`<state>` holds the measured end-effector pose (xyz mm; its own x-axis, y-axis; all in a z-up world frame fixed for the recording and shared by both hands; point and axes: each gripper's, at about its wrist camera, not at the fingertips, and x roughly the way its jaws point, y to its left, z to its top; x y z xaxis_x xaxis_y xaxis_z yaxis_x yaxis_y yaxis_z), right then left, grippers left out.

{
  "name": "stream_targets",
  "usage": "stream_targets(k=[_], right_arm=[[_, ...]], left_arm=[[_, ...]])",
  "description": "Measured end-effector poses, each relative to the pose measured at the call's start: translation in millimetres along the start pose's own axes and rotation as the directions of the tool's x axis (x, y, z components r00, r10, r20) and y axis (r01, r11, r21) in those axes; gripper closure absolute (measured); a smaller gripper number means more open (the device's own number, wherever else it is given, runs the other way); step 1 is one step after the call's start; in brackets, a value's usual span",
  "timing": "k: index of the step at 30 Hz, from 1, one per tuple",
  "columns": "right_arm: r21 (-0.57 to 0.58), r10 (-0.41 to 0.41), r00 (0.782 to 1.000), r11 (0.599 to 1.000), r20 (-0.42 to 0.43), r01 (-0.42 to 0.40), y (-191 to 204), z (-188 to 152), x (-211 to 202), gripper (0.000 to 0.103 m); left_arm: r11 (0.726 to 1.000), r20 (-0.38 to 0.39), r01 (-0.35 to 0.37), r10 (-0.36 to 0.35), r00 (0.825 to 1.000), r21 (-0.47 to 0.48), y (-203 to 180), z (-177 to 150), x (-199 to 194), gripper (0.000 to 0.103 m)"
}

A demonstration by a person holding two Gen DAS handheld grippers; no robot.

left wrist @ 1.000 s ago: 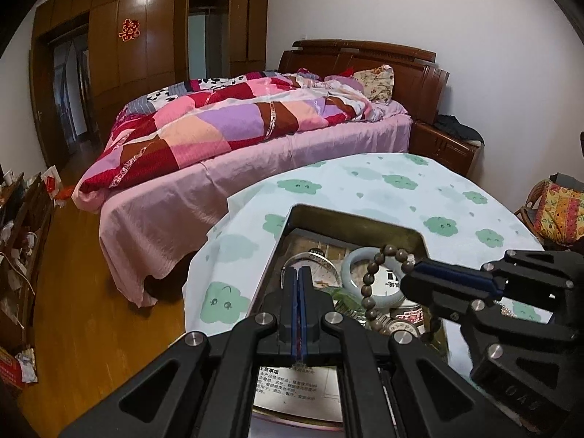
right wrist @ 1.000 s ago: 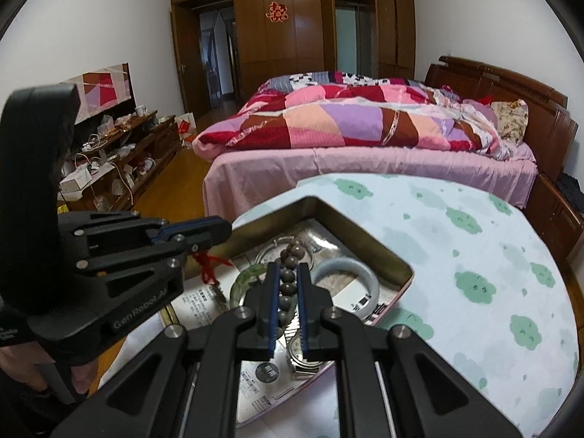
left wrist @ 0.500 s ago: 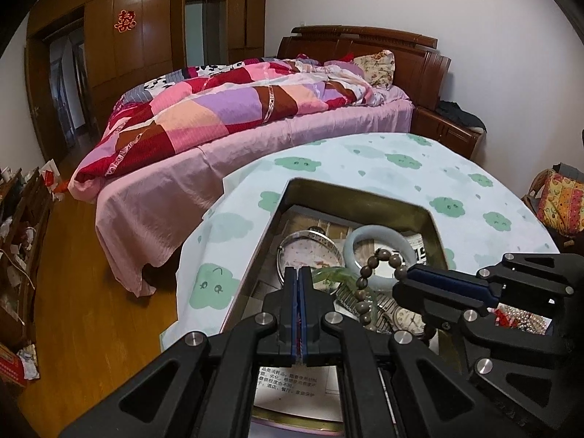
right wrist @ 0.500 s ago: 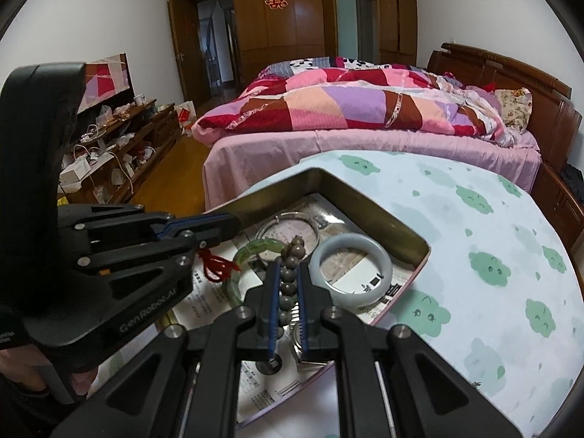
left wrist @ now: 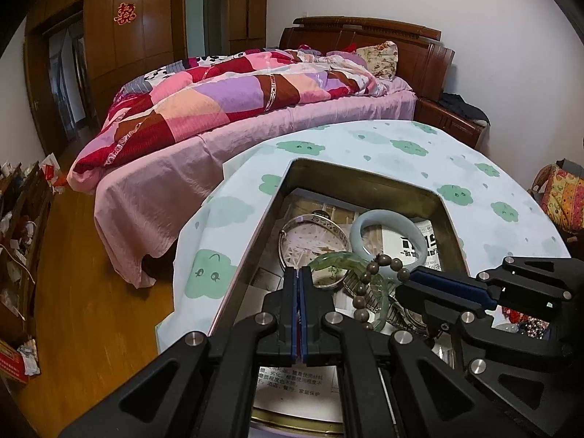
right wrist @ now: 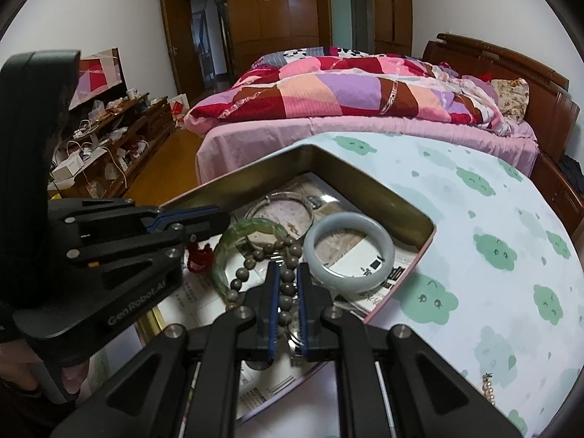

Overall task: Organize jewelry
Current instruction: 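Carry the red cord and dark bead bracelet over the tin with both grippers, then open both grippers to drop the red cord and bead bracelet into the tin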

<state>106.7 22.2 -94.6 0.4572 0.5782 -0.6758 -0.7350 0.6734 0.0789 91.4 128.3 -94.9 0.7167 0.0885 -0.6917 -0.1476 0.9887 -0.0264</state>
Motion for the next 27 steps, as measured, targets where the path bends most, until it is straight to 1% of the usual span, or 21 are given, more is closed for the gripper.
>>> stream_targets(k=[6,11,21,26,27], right_arm=[[0.007,-0.008,1.000,1.000,-0.003,0.008,-1.6,-2.7,1.0,0.092],[0.012,-0.011,1.000,1.000,-0.004,0.011,-2.0,-3.9,0.6,0.091],[0.011,-0.017,1.000,1.000,-0.004,0.017,-4.6,-2.4,0.5,0.091],[0.013,-0.022,1.000,1.000,0.001,0.022,-6.2,-2.7,0.6,0.090],[0.014,-0.023,1.000,1.000,0.003,0.023,-5.7,-2.9,0.6,0.088]], left_arm=[[1.000,-0.002,-0.011,0.011,1.000,0.006,-0.8,-1.6,1.1,0.103],[1.000,-0.003,0.002,-0.002,1.000,0.004,-1.0,-0.9,-0.2,0.103],[1.000,-0.002,0.002,-0.002,1.000,0.015,-1.7,0.4,-1.1,0.102],[1.000,0.001,-0.003,0.003,1.000,0.014,-0.6,1.1,-2.0,0.101],[1.000,0.002,-0.006,0.006,1.000,0.014,-0.5,1.1,-2.3,0.101]])
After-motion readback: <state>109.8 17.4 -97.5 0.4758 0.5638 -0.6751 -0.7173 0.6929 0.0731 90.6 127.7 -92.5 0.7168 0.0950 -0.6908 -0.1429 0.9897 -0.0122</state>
